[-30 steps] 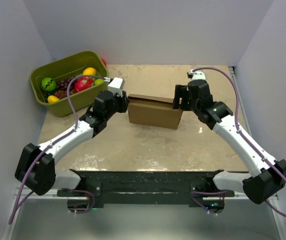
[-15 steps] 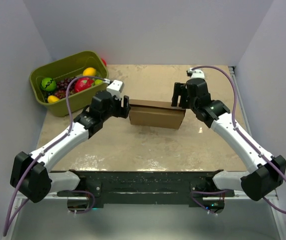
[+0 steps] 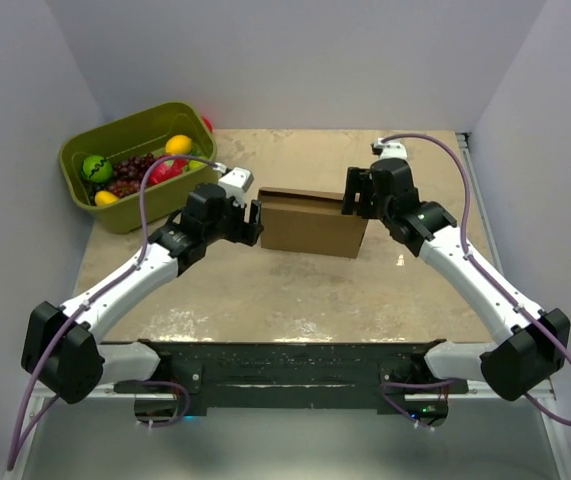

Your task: Fold the paper box

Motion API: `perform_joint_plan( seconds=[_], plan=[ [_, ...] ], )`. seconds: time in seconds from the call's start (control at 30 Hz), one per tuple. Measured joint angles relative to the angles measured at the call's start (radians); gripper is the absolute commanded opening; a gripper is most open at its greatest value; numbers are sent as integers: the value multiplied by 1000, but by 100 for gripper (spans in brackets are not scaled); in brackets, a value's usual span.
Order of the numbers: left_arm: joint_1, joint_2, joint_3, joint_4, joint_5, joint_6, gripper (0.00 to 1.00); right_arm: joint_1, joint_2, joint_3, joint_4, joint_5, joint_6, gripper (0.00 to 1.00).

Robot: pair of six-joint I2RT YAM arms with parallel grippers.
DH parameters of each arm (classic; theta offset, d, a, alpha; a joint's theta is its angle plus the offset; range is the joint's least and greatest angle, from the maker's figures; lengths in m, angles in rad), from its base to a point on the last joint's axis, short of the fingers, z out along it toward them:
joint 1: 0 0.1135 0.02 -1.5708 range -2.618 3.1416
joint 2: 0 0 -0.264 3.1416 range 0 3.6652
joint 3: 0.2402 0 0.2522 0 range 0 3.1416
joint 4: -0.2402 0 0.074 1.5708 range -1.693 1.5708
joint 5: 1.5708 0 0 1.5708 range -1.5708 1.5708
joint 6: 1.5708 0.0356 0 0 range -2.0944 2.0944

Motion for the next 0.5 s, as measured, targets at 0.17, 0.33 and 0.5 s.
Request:
perform_joint_plan(
  seconds=[0.17, 0.33, 0.5],
  plan=[
    [0, 51, 0, 17, 8, -1, 76, 0, 0, -6, 0, 0, 0, 79],
    [0, 62, 6, 34, 16, -3, 80, 0, 0, -6, 0, 5, -1, 80],
    [0, 53, 41, 37, 29, -6, 81, 0, -1, -6, -1, 18, -1, 80]
  ],
)
